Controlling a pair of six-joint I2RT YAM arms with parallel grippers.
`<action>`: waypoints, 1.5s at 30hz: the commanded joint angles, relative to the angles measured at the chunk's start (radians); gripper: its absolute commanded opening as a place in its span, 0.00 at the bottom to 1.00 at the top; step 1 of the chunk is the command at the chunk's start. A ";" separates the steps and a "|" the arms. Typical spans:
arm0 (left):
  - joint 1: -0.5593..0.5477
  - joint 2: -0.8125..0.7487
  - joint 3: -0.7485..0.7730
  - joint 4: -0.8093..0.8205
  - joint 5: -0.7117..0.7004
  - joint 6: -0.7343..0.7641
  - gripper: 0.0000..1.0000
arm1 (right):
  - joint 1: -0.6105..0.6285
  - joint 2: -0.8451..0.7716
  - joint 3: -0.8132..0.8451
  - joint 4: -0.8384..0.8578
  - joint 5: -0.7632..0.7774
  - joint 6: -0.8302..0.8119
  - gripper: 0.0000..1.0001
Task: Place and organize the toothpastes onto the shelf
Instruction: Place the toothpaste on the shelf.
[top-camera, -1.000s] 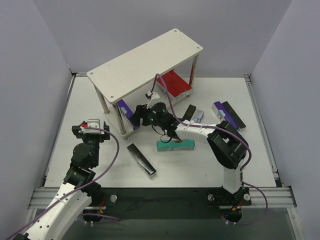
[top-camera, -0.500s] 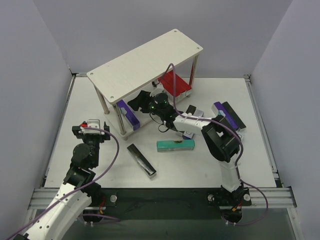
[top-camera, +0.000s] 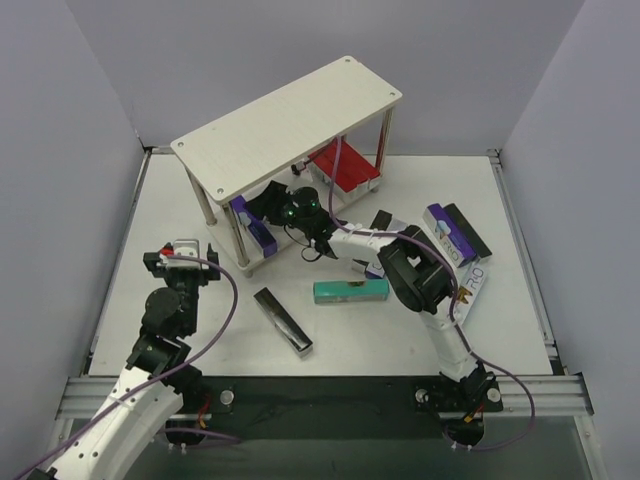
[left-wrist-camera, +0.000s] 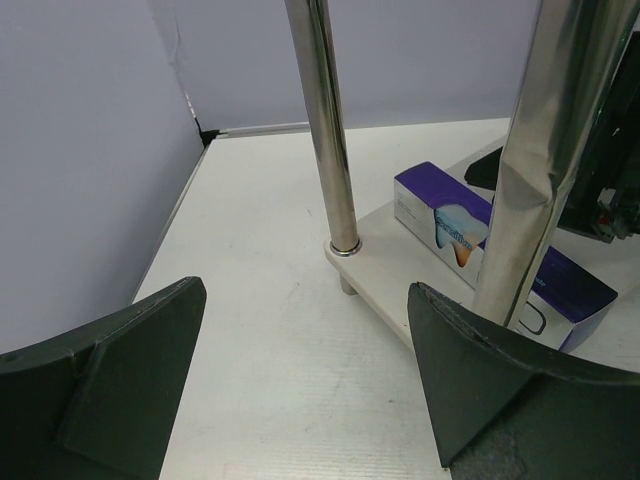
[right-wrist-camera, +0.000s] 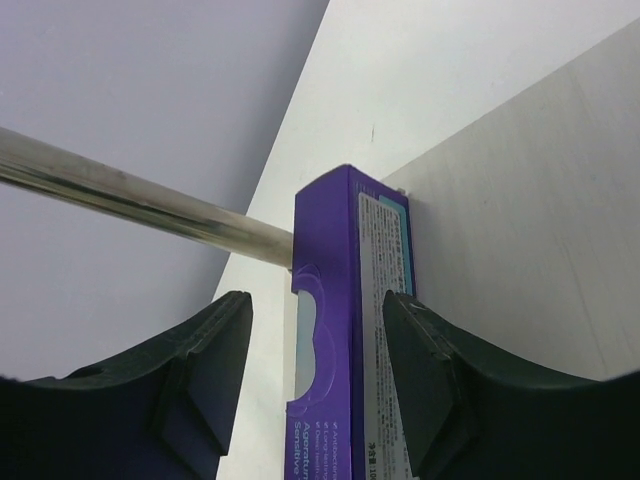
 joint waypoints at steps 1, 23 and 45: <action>0.007 -0.009 0.000 0.042 0.005 -0.011 0.93 | 0.037 0.019 0.027 0.010 -0.025 0.015 0.55; 0.007 -0.018 0.001 0.033 0.016 -0.023 0.94 | 0.133 -0.037 -0.120 0.085 0.231 0.065 0.38; 0.005 -0.024 0.001 0.025 0.042 -0.037 0.94 | 0.092 -0.171 -0.200 0.131 0.159 0.006 0.41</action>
